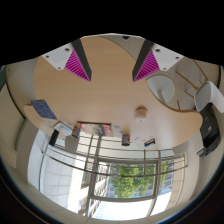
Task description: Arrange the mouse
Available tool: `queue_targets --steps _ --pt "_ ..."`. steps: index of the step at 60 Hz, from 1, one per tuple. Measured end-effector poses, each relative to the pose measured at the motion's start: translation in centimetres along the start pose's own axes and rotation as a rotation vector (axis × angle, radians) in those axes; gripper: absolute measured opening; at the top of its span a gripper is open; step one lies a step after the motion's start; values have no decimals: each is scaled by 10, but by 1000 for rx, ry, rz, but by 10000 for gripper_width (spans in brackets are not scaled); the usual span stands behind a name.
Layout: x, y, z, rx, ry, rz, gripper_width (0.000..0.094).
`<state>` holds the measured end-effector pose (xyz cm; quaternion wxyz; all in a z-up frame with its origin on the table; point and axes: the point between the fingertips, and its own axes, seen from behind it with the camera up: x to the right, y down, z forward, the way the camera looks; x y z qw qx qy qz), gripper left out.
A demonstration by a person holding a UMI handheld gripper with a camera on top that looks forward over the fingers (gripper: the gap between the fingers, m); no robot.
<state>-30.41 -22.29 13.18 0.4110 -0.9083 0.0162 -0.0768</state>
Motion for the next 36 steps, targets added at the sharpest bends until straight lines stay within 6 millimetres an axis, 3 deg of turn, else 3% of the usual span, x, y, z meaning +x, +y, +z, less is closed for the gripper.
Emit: queue_targets --steps 12,20,30,36 --pt "-95 -63 121 55 -100 25 849" --pt "-137 -104 207 86 -123 32 848" --pt "-167 -117 297 35 -142 42 842" --pt "-177 -110 317 11 -141 42 758"
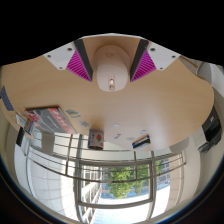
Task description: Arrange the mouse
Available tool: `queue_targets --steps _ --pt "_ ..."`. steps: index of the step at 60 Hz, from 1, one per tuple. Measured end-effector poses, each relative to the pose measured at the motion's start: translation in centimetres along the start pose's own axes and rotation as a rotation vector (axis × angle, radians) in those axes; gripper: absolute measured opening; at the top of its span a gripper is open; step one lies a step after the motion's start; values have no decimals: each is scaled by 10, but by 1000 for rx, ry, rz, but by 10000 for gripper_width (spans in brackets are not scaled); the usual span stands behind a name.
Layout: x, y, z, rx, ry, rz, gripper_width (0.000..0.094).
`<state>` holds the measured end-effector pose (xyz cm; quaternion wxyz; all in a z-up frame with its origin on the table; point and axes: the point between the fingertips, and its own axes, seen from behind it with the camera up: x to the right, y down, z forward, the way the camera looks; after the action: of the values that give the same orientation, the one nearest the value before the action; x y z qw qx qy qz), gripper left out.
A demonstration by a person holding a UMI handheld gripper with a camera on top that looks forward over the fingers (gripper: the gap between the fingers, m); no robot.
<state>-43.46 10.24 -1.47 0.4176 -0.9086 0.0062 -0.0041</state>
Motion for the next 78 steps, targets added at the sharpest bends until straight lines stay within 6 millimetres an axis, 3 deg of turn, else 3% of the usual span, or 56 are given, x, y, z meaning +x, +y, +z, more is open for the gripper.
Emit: queue_targets --steps 5,18,26,32,39,45,50,53,59,62,63,65,70,74,75,78 --pt "-3 -8 9 30 -7 -9 542" --pt "-1 -9 10 47 -14 -36 399" --pt "4 -17 -2 62 -31 -25 391" --pt "1 -54 -35 149 -79 -46 391" --pt "9 -114 -99 272 -142 -75 391" --pt "42 -165 -155 363 -182 -88 391" --pt "90 -208 -201 432 -183 -93 390" --pt "130 -229 -223 472 -176 -78 390" --pt "230 -258 -249 521 -136 -43 389" --pt "288 -264 -251 530 -107 -18 390" --pt "315 -254 -253 541 -98 -13 389" --pt "350 -266 -249 536 -69 -11 390" --pt "457 -253 -220 510 -13 5 388" --pt "550 -211 -187 469 11 37 390" --pt "566 -215 -180 449 23 39 389" --pt "626 -193 -147 397 67 20 389"
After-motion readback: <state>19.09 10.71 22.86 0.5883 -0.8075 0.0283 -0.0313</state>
